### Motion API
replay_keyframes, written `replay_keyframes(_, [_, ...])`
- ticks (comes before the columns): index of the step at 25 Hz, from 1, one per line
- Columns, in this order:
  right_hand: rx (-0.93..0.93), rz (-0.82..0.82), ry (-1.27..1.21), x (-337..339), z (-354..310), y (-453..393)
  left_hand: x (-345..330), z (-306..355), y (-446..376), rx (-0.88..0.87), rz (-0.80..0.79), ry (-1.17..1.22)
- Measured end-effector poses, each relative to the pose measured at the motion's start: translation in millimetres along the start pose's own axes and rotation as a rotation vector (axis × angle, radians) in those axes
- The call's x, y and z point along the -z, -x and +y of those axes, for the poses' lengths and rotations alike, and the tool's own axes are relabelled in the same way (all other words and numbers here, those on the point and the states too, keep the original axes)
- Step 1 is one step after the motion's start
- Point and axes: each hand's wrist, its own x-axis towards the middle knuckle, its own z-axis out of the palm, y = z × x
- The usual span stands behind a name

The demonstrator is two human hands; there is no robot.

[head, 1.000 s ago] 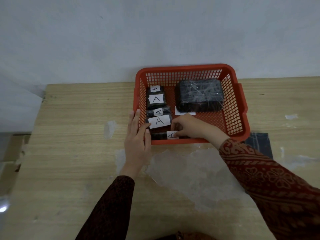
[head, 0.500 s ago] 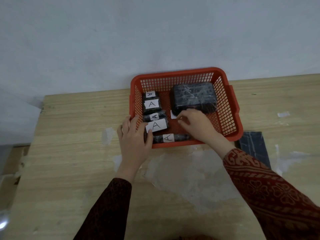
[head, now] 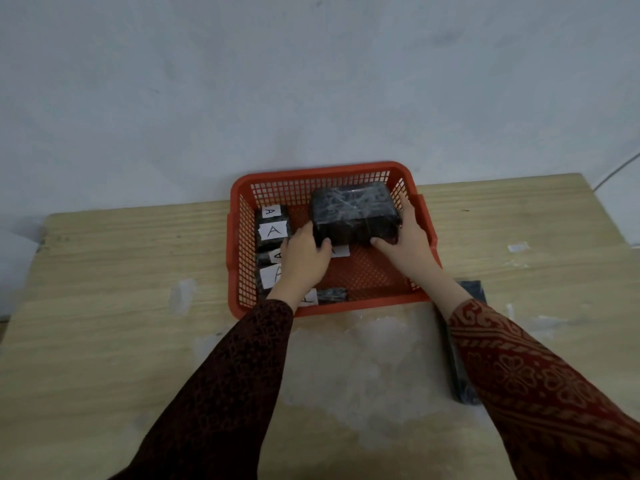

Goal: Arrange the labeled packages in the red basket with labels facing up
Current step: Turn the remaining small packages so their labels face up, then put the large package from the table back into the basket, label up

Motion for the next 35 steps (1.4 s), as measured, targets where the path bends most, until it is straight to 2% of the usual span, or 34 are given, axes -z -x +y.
replay_keyframes(3, [0.143, 0.091, 0.045, 8, -6, 6, 9, 6, 9, -0.010, 0.251, 0.269])
replay_keyframes(5, [0.245, 0.145, 0.011, 9, -10, 7, 17, 8, 14, 0.033, 0.331, 0.354])
replay_keyframes(7, [0.262, 0.188, -0.011, 9, -14, 2, 22, 10, 17, 0.068, 0.340, 0.423])
replay_keyframes(9, [0.193, 0.202, -0.041, 11, -15, -7, 19, 11, 21, 0.067, 0.321, 0.447])
replay_keyframes(12, [0.144, 0.187, -0.044, 9, -12, -19, 6, 11, 27, 0.097, 0.226, 0.507])
replay_keyframes(15, [0.081, 0.188, -0.007, 3, -10, -28, -4, 6, 23, 0.125, 0.186, 0.454])
replay_keyframes(19, [0.113, 0.171, 0.069, -6, 1, -23, -9, 5, 8, 0.033, 0.199, 0.434])
replay_keyframes(22, [0.132, -0.041, 0.240, -15, 20, -18, -16, 6, -5, -0.099, 0.058, 0.287])
replay_keyframes(24, [0.122, -0.144, 0.405, -19, 30, -20, -21, 1, -11, -0.161, -0.030, 0.062])
replay_keyframes(27, [0.149, -0.178, 0.600, -19, 35, -25, -28, -9, -16, -0.286, 0.033, -0.458])
replay_keyframes(29, [0.144, -0.199, 0.671, -17, 31, -25, -28, -10, -19, -0.349, 0.092, -0.669])
replay_keyframes(32, [0.147, -0.211, 0.728, -9, 18, -14, -26, -4, -26, -0.360, 0.072, -0.691])
replay_keyframes(35, [0.190, -0.041, 0.516, 8, 9, 32, -28, 14, -27, -0.281, 0.011, -0.707])
